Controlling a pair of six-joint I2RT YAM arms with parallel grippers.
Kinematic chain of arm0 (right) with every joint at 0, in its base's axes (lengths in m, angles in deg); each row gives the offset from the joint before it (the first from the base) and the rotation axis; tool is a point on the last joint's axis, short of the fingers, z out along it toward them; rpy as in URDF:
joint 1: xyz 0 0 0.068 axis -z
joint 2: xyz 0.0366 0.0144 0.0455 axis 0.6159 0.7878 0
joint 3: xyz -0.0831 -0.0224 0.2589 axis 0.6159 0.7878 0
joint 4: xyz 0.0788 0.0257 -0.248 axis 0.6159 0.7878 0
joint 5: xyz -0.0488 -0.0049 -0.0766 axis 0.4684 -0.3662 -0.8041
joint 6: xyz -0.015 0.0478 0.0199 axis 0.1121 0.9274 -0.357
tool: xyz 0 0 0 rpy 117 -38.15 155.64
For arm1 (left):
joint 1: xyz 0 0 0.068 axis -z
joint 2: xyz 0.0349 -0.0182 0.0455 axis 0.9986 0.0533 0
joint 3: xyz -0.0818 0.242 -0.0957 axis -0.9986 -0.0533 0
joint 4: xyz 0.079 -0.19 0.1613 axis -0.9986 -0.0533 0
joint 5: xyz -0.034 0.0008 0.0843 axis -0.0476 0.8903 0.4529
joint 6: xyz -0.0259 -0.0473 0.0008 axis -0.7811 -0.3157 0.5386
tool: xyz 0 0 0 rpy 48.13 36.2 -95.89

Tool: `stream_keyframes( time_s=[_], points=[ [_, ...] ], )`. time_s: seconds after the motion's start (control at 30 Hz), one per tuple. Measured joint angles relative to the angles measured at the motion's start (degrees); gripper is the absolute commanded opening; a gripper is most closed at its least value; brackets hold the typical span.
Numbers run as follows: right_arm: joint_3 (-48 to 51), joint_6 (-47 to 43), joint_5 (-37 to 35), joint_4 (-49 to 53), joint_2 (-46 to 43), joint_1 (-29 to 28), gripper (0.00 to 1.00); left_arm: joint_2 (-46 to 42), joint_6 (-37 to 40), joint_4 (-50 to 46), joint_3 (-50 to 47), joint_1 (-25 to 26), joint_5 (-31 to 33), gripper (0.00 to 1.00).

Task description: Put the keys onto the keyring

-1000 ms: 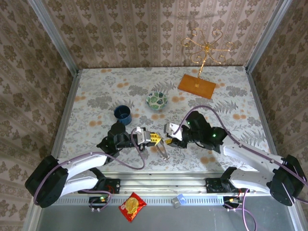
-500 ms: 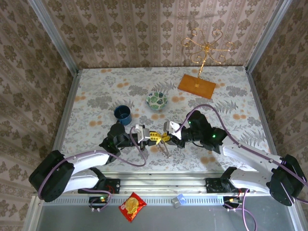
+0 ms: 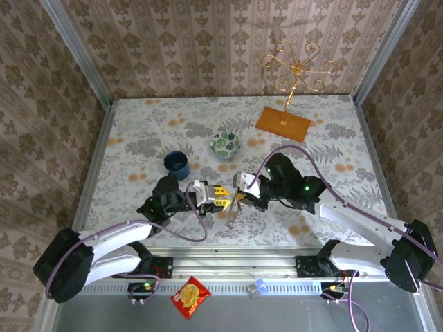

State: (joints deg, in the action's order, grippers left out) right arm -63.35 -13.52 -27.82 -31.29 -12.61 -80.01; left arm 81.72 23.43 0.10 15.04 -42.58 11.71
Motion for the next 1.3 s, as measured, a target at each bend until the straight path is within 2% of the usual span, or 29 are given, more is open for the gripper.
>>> stream_keyframes(
  time_s=[0.2, 0.47, 0.77, 0.93, 1.0, 1.03, 1.17, 1.3],
  points=[
    [-7.04, -4.26, -4.17, 8.92, 3.52, -2.27, 0.0, -0.94, 5.25, -10.27, 3.39, 0.02, 0.74, 0.26],
    [-12.33, -7.85, -7.87, 16.59, 7.04, -5.16, 0.0, -0.07, 7.93, -14.91, 5.18, 0.24, 0.9, 0.22],
    [-14.4, -9.05, -9.73, 17.9, 8.44, -6.58, 0.0, 0.68, 8.81, -15.47, 6.01, 0.24, 0.39, 0.11],
    [-14.38, -9.03, -9.73, 17.68, 8.37, -6.56, 0.0, 0.81, 9.33, -16.55, 6.12, 0.35, 0.2, 0.0],
    [-14.16, -8.81, -9.68, 17.33, 8.04, -6.54, 0.0, 1.05, 9.66, -16.81, 6.38, 0.35, 0.13, 0.0],
    [-13.77, -8.72, -9.55, 16.96, 7.65, -6.47, 0.01, 1.05, 9.68, -17.05, 6.58, 0.35, 0.07, 0.0],
    [-10.19, -6.62, -6.84, 13.35, 4.37, -4.83, 0.2, 1.05, 9.68, -16.57, 6.67, 0.7, -0.15, 0.0],
    [-5.03, -3.74, -2.43, 7.96, -0.37, -1.18, 0.28, 1.05, 9.2, -14.12, 5.62, 0.61, -0.07, 0.0]
  ],
)
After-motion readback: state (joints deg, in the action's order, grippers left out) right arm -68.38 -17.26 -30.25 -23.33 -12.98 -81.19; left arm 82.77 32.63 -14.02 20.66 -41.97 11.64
